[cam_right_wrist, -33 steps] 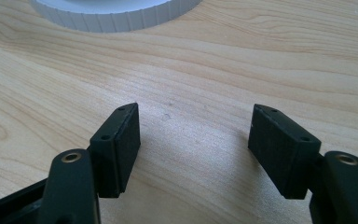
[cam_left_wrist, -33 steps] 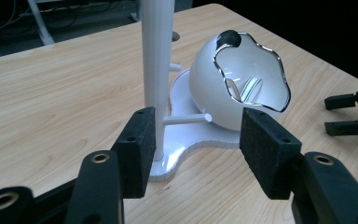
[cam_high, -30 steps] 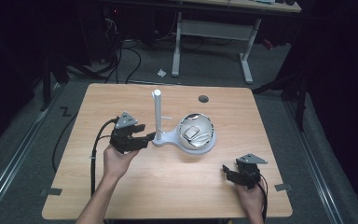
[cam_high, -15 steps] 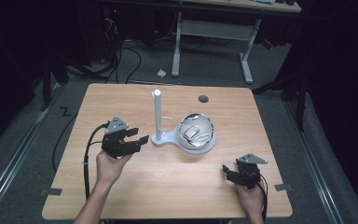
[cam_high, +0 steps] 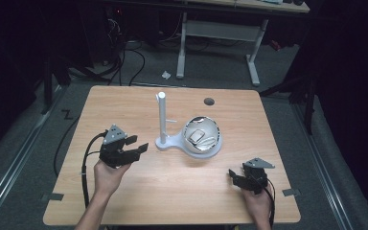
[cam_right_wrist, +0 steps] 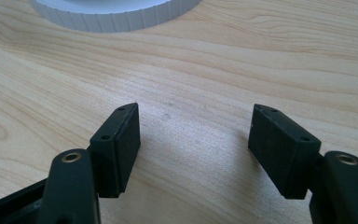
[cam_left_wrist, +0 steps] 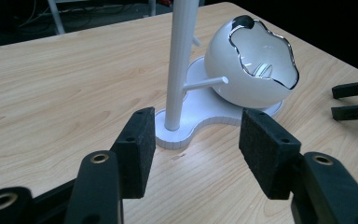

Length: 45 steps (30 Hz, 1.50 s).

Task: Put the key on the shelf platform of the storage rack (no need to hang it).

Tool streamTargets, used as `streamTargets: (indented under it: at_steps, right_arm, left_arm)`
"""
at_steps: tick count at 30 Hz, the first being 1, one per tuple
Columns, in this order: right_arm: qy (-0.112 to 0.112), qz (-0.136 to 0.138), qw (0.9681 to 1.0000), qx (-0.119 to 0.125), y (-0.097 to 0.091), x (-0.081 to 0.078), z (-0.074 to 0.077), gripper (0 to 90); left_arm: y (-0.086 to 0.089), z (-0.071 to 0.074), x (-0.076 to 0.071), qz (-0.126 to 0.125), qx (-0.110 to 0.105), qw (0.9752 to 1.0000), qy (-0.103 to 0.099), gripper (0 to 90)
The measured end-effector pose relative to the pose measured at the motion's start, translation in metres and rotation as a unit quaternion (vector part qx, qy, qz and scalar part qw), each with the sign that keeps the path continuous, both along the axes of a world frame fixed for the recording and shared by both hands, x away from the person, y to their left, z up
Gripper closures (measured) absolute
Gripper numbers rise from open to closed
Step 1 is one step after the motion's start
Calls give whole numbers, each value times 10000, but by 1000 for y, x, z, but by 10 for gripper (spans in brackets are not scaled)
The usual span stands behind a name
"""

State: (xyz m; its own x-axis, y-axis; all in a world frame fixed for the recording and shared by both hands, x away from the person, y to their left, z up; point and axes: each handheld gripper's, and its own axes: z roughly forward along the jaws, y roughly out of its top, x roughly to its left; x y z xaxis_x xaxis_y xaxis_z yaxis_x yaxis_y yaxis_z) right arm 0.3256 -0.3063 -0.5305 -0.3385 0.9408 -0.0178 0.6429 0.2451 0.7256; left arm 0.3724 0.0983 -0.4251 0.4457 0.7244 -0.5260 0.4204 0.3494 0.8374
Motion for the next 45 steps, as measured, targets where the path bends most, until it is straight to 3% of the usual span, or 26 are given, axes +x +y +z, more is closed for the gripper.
streamTargets:
  at_steps: [27,34,38,45]
  right_arm:
    - [1,-4,10000,1,0,0,0,343]
    - [3,-2,10000,-1,0,0,0,343]
    - [2,-4,10000,0,0,0,0,343]
    - [3,-3,10000,0,0,0,0,343]
  left_arm:
    - [20,-31,-12,237,46,9995,218,463]
    - [20,-46,-15,323,339,9985,286,466]
    - [22,-55,-17,401,372,9979,344,466]
    - [23,-77,-18,567,611,9954,469,472]
